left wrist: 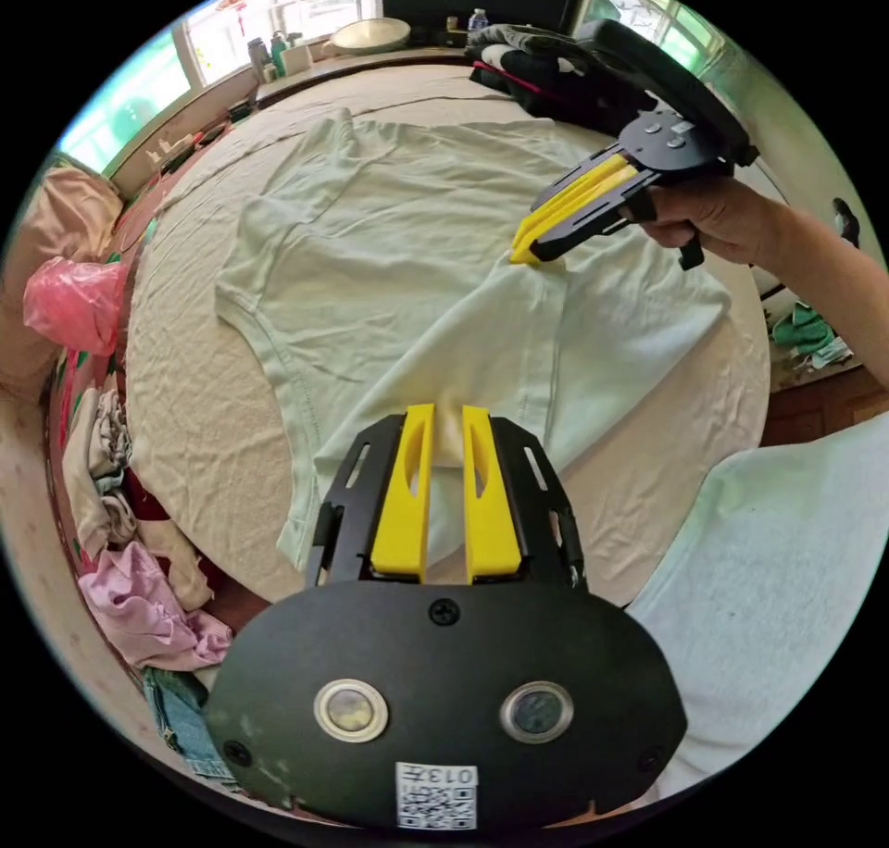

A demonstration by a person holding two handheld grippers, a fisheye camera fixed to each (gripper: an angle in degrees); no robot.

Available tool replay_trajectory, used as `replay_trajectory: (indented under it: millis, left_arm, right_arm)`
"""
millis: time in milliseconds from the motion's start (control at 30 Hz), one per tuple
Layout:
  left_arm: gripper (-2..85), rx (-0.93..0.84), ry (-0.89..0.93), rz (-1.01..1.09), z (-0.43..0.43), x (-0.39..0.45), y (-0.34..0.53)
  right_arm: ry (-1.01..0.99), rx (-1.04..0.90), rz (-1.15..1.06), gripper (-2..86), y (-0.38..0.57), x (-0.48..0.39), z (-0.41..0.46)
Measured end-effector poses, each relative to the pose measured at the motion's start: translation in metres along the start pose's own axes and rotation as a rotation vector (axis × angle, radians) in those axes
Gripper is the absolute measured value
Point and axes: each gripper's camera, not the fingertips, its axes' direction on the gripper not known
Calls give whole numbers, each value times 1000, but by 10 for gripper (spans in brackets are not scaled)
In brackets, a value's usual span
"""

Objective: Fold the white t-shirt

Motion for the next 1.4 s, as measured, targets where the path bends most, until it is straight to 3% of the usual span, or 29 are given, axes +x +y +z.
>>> replay_trajectory:
  millis: [233,267,400,567,767,900,1100,1267,1400]
  left_arm:
    - [41,28,3,-30,15,18,18]
    - [36,96,-19,-48,5,20,23]
    - [21,231,-113,-30,-11,37,24]
    - [4,51,-90,19,46,43,-3]
    - [2,68,-36,-58,41,29,7]
    - [11,229,-160,-116,3,-2,4]
    - [84,264,-55,-162,-7,-95,-114]
    - [123,103,54,-167,42,-139,-231]
    - [128,54,47,-130,66,-136,-272]
  right_arm:
    - [12,95,118,13,12,21,-25]
    - [-22,147,159,12,20,28,-38]
    - [92,238,-3,4,33,-5,-71]
    - [87,129,-138,1,16,-44,-39]
    - [-7,156,-69,3,14,-26,-47]
    - [236,262,40,14,39,23,-93]
    - [286,94,228,75,49,148,-110]
    - [313,18,166,88,28,184,-107]
    - [318,-34,112,98,12,200,-96]
